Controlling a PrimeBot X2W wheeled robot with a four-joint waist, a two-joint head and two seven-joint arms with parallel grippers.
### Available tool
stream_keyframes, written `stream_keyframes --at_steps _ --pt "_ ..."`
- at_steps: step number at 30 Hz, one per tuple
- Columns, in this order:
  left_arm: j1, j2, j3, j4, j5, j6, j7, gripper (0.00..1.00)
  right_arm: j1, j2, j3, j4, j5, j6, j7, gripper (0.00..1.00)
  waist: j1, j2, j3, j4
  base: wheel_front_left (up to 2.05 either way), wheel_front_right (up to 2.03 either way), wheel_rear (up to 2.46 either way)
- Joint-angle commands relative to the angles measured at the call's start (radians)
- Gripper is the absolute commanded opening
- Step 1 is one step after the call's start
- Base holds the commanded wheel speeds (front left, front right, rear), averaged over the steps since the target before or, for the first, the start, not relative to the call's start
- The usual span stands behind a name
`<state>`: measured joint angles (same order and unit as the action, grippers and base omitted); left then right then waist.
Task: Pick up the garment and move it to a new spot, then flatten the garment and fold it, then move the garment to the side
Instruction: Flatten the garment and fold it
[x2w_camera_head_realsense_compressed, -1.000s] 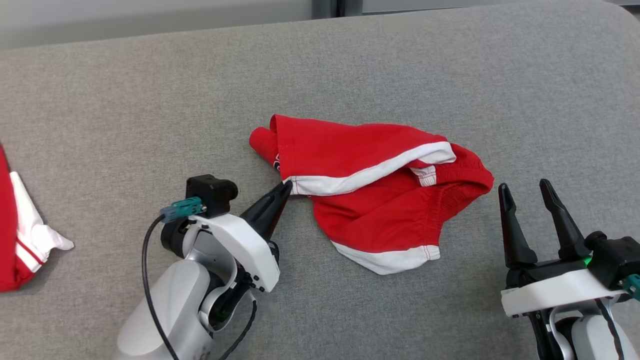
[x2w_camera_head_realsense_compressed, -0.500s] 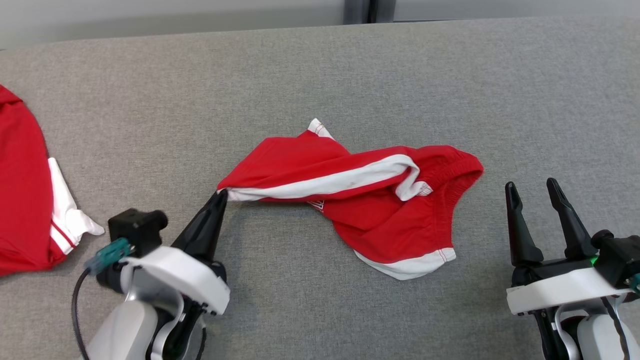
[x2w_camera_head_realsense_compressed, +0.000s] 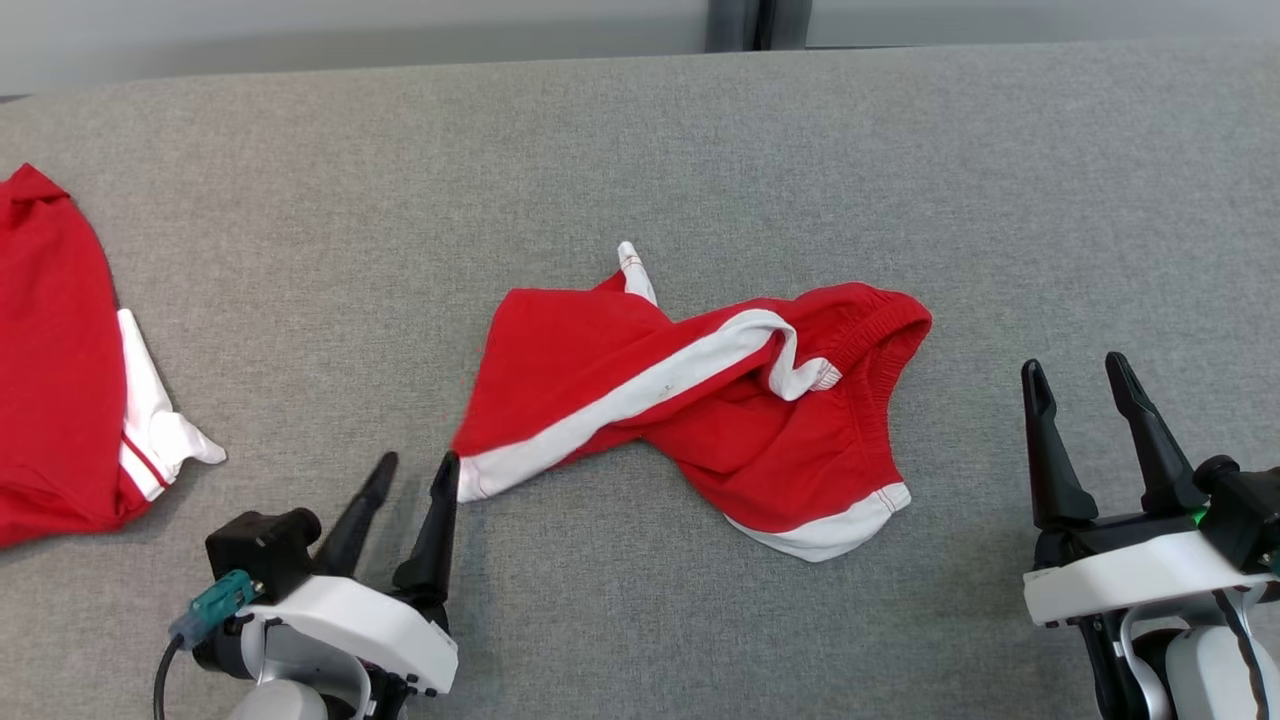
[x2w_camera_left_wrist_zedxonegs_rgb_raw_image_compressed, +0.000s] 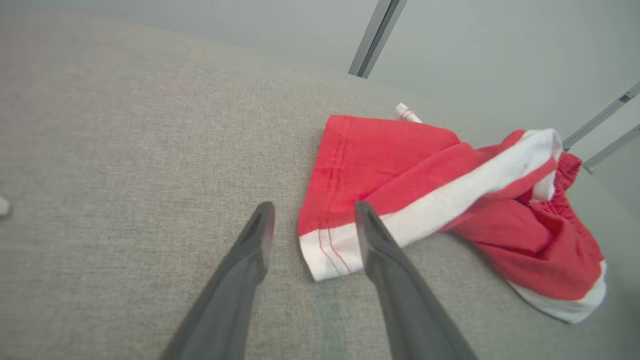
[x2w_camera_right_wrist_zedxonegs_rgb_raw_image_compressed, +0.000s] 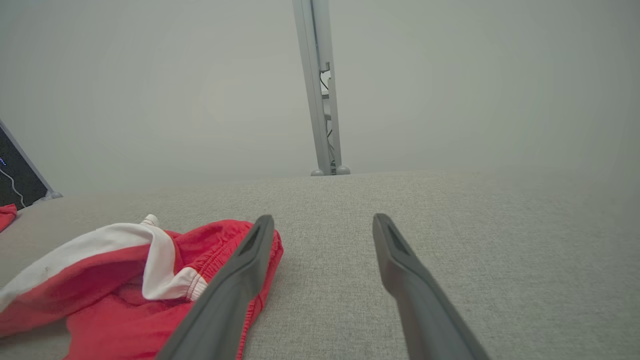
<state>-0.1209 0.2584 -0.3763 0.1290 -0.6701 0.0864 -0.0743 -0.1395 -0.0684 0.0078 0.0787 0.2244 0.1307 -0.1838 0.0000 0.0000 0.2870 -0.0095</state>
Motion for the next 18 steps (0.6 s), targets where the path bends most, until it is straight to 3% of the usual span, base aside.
stream_keyframes --at_steps 1,7,13,18 --pt "-0.015 -0.002 0.005 0.007 0.024 0.007 -0.04 1.0 -0.005 -0.008 -0.004 -0.001 -0.005 0.0 0.005 1.0 0.0 0.0 -0.009 0.002 0.0 0.0 0.0" --pt "-0.043 -0.006 0.044 0.005 0.1 0.032 -0.169 1.0 0.018 -0.015 -0.003 -0.006 -0.011 0.0 0.014 1.0 0.0 0.0 -0.048 0.009 0.0 0.0 0.0" --pt "-0.036 -0.003 0.128 -0.056 0.175 0.046 -0.191 1.0 0.041 -0.02 -0.001 -0.015 -0.016 0.0 0.024 1.0 0.0 0.0 -0.083 0.018 0.0 0.0 0.0" --pt "0.021 0.007 0.192 -0.092 0.235 0.034 -0.191 1.0 0.061 -0.02 0.004 -0.021 -0.02 0.0 0.033 1.0 0.0 0.0 -0.107 0.023 0.0 0.0 0.0"
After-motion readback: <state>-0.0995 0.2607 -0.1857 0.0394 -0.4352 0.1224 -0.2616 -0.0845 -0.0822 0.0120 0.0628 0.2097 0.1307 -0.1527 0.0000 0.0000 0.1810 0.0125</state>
